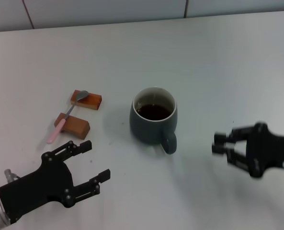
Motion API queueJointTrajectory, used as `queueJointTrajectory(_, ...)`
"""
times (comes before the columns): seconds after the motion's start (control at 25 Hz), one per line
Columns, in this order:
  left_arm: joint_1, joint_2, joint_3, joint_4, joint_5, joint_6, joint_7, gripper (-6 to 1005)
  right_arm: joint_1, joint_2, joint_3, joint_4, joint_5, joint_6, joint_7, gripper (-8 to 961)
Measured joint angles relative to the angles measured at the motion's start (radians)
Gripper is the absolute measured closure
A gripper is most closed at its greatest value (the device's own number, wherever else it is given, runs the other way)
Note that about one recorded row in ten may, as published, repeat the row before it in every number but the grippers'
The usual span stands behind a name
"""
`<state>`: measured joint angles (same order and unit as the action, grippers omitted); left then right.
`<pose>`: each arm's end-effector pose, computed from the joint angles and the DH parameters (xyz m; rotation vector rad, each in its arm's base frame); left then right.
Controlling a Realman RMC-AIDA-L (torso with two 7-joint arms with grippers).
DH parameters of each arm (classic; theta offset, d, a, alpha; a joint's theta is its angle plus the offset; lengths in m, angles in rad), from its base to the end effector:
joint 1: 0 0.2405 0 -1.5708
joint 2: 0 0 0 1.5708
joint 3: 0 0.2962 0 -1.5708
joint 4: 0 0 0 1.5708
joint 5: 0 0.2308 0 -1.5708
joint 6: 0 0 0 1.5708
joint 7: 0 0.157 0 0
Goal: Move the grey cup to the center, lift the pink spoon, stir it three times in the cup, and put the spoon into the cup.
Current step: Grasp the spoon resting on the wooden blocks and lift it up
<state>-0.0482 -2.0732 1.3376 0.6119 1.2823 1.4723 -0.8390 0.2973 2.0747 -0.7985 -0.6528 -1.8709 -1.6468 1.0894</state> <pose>-0.3531 0.2249 -0.0786 -2.5419 -0.4137 -0.8713 0.3479 0.2878 -0.0351 -2.7194 0.4423 0.7426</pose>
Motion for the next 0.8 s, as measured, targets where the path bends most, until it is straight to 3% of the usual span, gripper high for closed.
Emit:
queueJointTrajectory(0.16,-0.003,-0.001,0.000,0.000,0.000,0.013,0.000,210,-0.005,0.003,0.002,-0.049,-0.098,-0.094,0.059,736)
queueJointTrajectory(0.48,0.004,-0.001,-0.001,-0.022,-0.090,0.117,-0.056,210,-0.014,0.006,0.022,-0.068,-0.101,-0.155,0.070,441)
queueJointTrajectory(0.56,-0.010,0.001,-0.012,-0.190,-0.335,0.224,-0.193,210,-0.013,0.006,0.026,-0.069,-0.100,-0.155,0.073,384)
queueJointTrajectory(0.68,-0.028,0.004,-0.026,-0.320,-0.482,0.286,-0.274,209,-0.013,0.006,0.030,-0.068,-0.096,-0.156,0.074,299)
queueJointTrajectory(0.8,-0.063,0.004,-0.062,-0.485,-0.574,0.289,-0.348,209,-0.014,0.006,0.029,-0.065,-0.089,-0.156,0.072,298)
